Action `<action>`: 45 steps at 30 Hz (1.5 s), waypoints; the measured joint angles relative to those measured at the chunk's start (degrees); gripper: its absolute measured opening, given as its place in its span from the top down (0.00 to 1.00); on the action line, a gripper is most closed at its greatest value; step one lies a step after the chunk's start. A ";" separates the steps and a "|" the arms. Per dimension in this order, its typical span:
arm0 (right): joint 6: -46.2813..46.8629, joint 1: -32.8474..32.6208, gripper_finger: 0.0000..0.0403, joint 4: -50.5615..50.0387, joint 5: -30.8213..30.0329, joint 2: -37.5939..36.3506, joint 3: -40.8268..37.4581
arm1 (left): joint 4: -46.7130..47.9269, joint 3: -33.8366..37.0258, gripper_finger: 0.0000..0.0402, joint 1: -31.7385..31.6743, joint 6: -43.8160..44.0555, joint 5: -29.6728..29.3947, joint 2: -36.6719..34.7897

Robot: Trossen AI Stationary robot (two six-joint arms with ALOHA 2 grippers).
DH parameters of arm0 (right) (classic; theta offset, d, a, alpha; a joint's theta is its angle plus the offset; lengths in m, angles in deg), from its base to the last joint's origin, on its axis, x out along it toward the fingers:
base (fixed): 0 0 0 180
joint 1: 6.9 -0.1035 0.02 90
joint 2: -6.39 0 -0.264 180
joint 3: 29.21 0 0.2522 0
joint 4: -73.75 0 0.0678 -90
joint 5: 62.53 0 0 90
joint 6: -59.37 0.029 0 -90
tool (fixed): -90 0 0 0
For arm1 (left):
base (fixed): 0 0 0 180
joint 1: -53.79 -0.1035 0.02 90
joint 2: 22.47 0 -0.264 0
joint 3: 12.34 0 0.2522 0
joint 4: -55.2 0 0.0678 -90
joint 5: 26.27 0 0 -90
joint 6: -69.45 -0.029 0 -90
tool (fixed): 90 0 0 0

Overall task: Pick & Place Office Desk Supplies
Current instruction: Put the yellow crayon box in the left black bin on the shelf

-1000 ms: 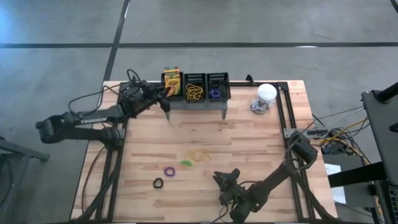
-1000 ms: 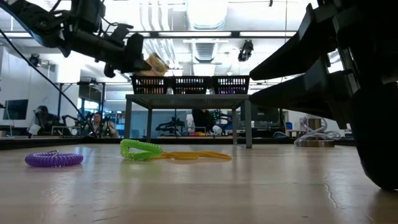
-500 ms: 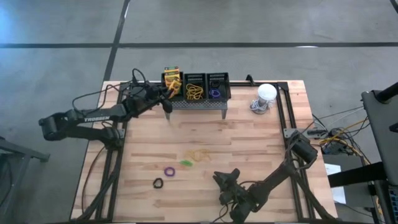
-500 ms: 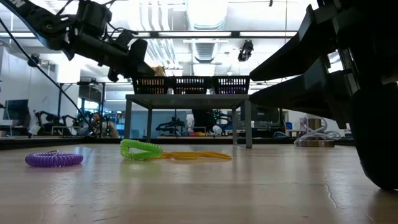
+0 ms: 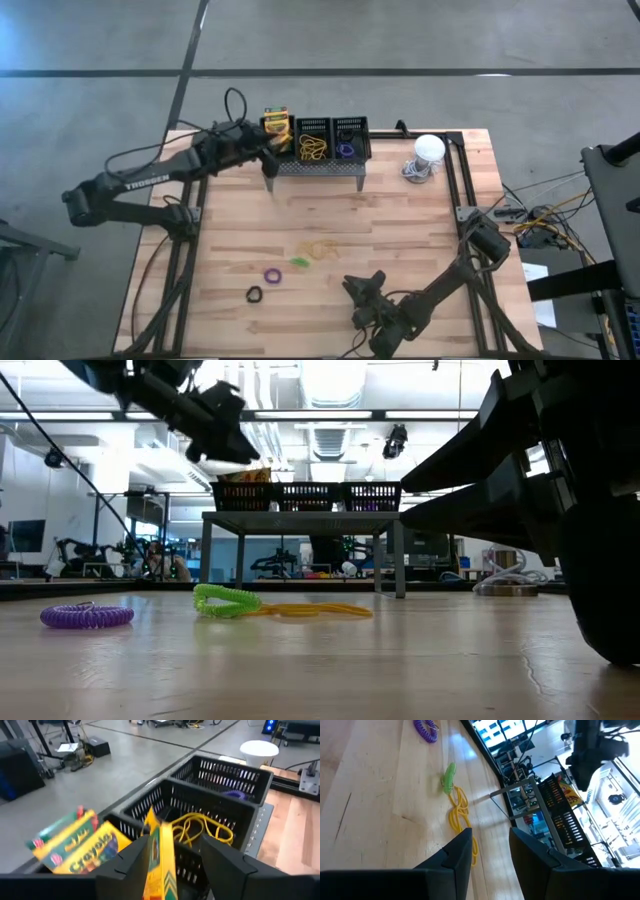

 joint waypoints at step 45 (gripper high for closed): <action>2.62 0.37 0.68 0.47 0.15 0.02 -0.94 | 34.80 -29.73 0.67 3.75 -0.30 -15.44 22.65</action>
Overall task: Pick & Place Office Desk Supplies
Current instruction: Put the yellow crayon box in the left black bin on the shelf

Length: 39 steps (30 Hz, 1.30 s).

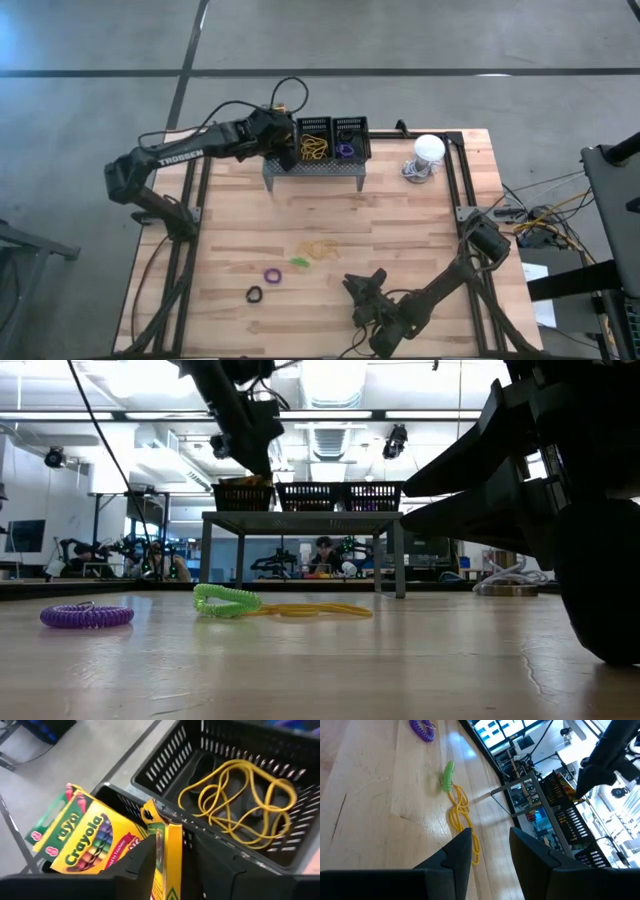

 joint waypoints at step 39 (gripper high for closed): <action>0.45 0.26 0.68 0.16 0.28 0.04 -0.02 | -65.86 42.50 0.94 -5.24 0.14 14.34 -25.21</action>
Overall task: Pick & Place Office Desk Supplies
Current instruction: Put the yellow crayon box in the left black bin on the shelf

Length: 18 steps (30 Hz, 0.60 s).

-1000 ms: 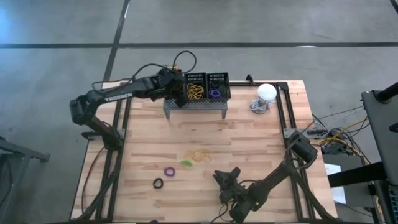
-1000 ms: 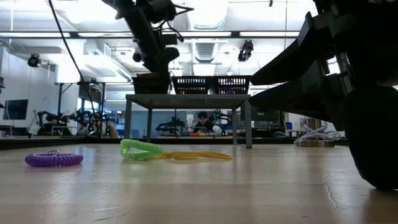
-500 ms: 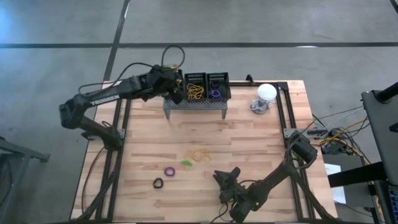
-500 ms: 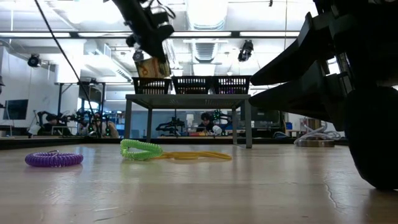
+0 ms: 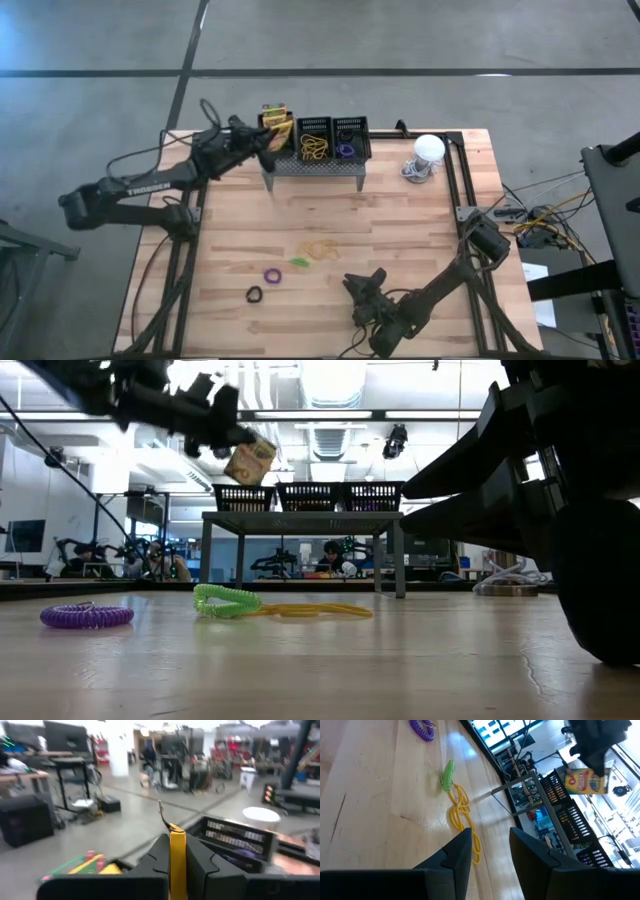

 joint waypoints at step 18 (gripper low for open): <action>-0.01 0.11 0.68 0.04 0.14 0.00 0.00 | -18.86 7.61 0.90 -7.20 -7.56 16.71 6.09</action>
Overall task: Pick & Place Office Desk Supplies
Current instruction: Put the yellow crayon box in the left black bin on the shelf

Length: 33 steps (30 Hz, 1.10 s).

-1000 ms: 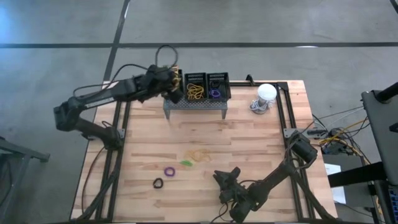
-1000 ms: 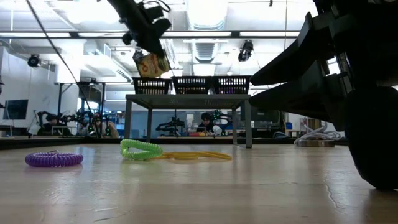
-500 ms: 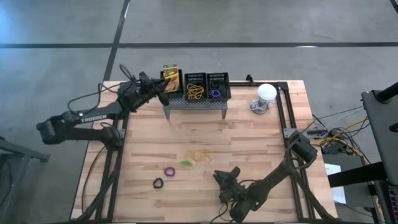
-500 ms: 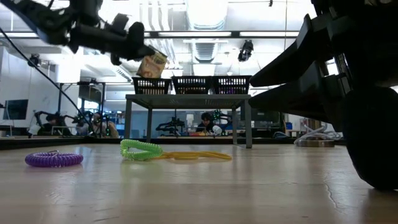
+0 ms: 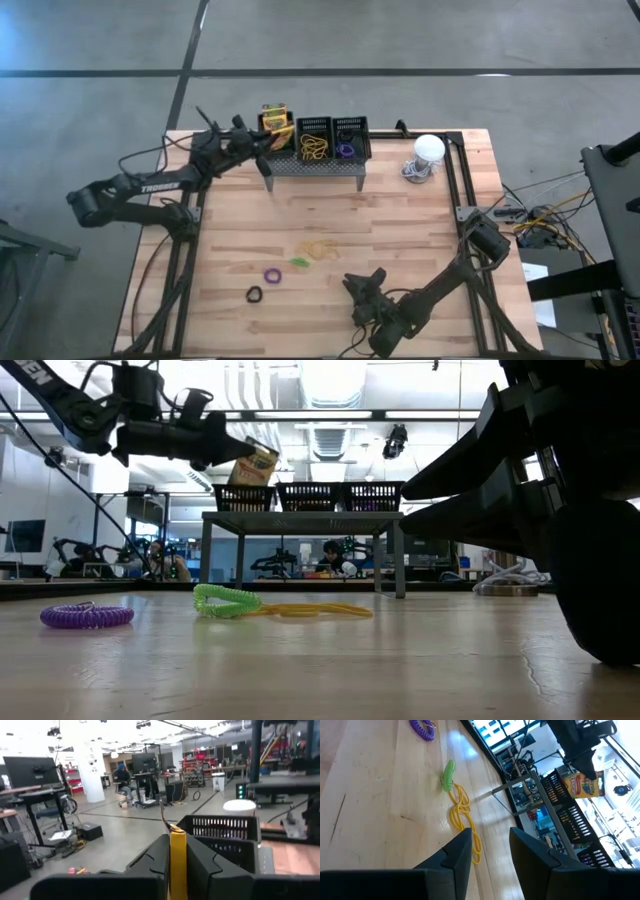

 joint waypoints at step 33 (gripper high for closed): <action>0.39 0.04 0.68 -0.02 -0.01 0.00 0.00 | 30.41 -9.64 0.67 0.17 -9.33 -7.62 -3.07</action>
